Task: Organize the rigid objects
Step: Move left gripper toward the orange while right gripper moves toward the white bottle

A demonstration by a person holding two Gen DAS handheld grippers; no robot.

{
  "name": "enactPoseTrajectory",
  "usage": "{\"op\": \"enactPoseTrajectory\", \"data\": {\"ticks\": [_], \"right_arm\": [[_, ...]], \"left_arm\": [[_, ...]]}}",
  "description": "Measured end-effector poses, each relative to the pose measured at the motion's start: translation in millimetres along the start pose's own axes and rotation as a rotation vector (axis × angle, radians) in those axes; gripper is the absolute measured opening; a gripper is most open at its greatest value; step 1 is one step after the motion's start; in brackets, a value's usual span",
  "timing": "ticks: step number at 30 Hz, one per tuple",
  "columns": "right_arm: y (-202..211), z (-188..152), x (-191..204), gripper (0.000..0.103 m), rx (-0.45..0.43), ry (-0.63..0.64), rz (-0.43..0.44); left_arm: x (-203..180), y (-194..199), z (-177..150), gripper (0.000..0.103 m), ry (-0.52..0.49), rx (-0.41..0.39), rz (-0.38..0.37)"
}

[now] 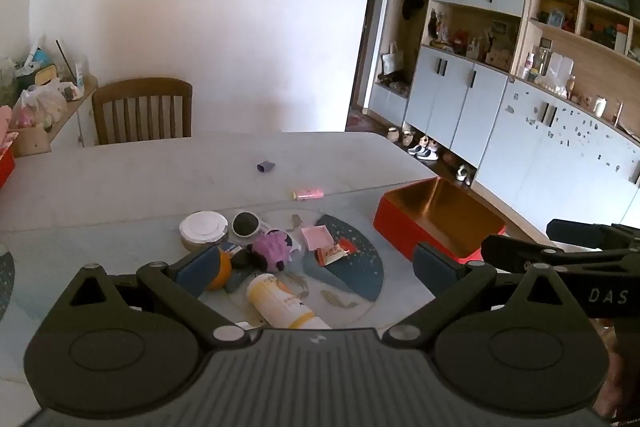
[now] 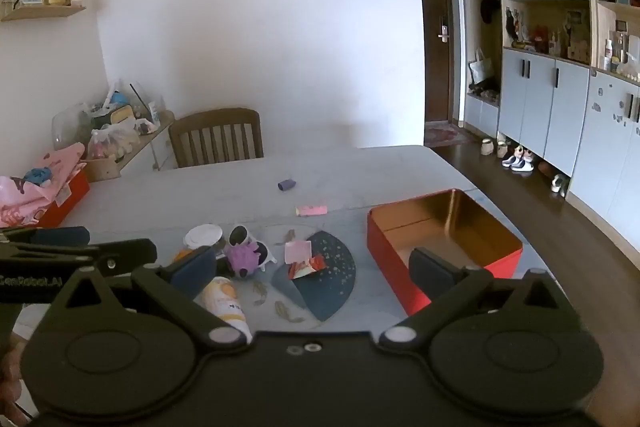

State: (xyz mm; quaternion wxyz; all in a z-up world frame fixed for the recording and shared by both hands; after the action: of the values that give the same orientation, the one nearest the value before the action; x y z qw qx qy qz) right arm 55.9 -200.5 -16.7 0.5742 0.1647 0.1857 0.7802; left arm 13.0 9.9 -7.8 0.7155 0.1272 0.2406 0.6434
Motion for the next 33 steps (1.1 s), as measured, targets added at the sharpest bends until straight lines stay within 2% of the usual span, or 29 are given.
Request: {"op": "enactPoseTrajectory", "data": {"ticks": [9, 20, 33], "right_arm": [[0, -1, 2, 0.103, -0.006, -0.005, 0.005], [-4, 2, 11, 0.103, 0.005, 0.007, 0.059], [-26, -1, 26, 0.103, 0.043, 0.065, 0.143]], "left_arm": [[4, -2, 3, 0.103, 0.001, -0.005, -0.003], [11, 1, 6, 0.103, 0.003, -0.013, 0.016], [29, -7, 3, 0.103, 0.026, -0.004, 0.107]]}}
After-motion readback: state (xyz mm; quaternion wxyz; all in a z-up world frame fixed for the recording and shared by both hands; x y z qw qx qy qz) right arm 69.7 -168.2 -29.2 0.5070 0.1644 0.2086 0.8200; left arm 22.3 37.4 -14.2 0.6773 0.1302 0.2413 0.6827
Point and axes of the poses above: each gripper's, at about its wrist camera, not at the fingertips, and y roughly against the way its jaws point, x to its left, z to its top, the point moved 1 cm from there along -y, roughly the way its jaws point, and after that the axes turned 7 degrees about -z, right-handed, at the moved point
